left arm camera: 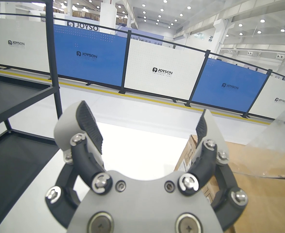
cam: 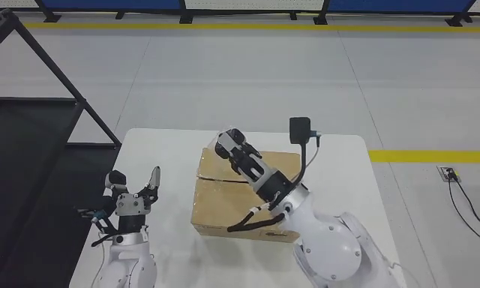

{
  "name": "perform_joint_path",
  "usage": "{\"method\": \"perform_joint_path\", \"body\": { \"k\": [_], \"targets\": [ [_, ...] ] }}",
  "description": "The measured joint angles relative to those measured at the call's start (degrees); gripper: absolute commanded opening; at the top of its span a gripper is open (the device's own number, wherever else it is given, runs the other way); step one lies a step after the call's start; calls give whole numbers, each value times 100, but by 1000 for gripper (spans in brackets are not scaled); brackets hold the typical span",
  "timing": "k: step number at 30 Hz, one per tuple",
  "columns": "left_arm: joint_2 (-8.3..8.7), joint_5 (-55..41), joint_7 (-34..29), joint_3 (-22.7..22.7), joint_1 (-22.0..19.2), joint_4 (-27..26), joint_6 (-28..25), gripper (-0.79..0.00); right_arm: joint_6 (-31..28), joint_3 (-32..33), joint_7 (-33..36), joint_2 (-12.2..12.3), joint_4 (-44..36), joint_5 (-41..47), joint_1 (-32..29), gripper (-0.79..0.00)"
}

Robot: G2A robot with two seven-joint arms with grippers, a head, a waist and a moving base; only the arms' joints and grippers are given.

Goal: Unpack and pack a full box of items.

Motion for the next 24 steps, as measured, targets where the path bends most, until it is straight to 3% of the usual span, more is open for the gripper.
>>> {"method": "perform_joint_path", "body": {
  "k": [24],
  "targets": [
    [-49,222,40,102,-5,63,-100,0,232,-323,-616,-246,119,269,43,-785]
  ]
}}
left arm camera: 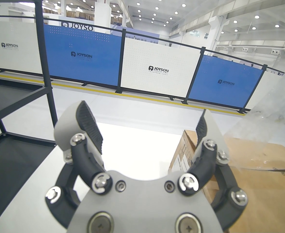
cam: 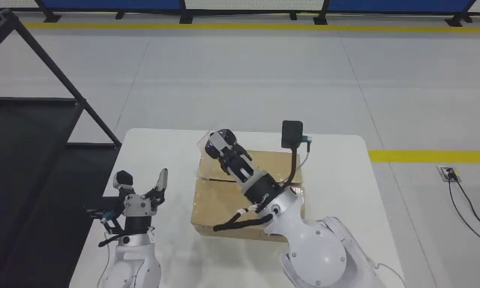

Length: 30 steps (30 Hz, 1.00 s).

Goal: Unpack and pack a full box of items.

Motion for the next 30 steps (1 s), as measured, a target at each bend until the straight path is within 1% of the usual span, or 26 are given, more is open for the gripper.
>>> {"method": "perform_joint_path", "body": {
  "k": [7,10,17,24,30],
  "targets": [
    [0,46,6,-40,-3,52,-116,0,-67,14,-18,-2,-22,10,-76,-785],
    [-6,44,13,-40,0,50,-112,0,-70,30,-199,-30,-62,58,-201,-785],
    [-21,109,28,8,8,17,-97,0,185,-22,-652,-140,-63,234,-256,-785],
    [-30,444,23,159,-26,53,-108,0,314,-64,-861,-221,-57,263,-311,-785],
    [-36,918,-38,344,-70,146,-64,0,362,-67,-964,-279,-65,269,-377,-785]
  ]
}}
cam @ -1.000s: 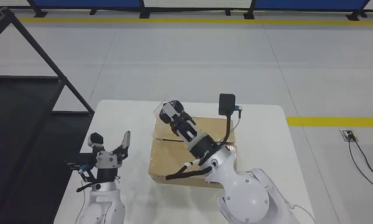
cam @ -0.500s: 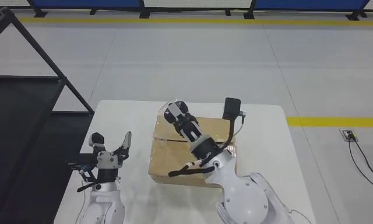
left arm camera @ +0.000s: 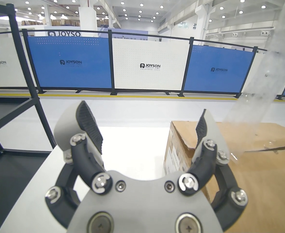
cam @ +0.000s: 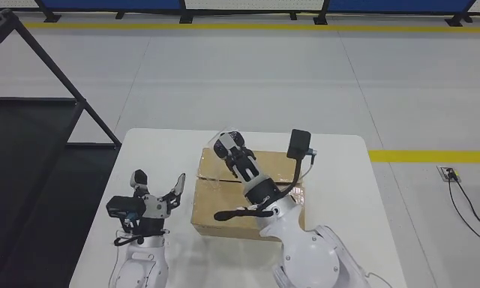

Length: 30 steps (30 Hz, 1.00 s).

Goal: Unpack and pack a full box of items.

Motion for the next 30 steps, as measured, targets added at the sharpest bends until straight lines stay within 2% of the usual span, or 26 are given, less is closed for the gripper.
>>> {"method": "perform_joint_path", "body": {
  "k": [11,30],
  "targets": [
    [-42,533,-188,317,-261,346,232,0,3,123,-295,-88,-210,127,-329,-785],
    [-105,903,-443,641,-545,510,299,0,15,332,-534,-146,-629,-132,-1066,-785]
  ]
}}
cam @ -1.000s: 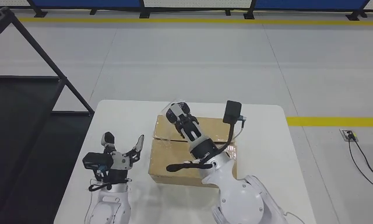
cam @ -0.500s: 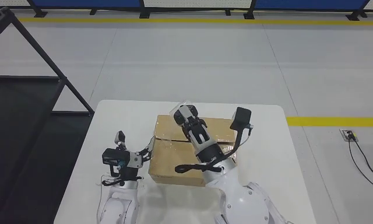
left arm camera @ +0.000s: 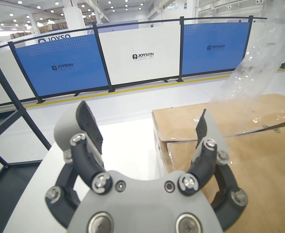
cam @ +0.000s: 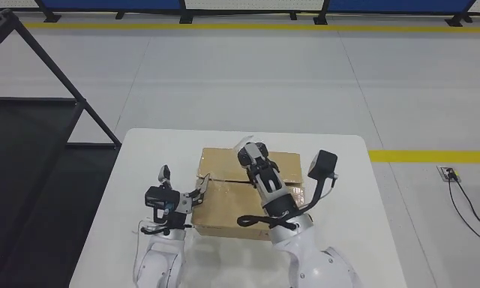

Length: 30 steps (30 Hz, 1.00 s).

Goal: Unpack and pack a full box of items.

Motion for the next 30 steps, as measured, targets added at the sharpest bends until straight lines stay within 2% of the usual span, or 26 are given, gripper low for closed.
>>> {"method": "perform_joint_path", "body": {
  "k": [16,30],
  "targets": [
    [-3,376,-478,78,-87,61,-161,0,130,236,291,21,-368,-272,-593,-785],
    [-34,315,-1119,113,-374,103,-287,0,216,376,590,30,-522,-417,-833,-785]
  ]
}}
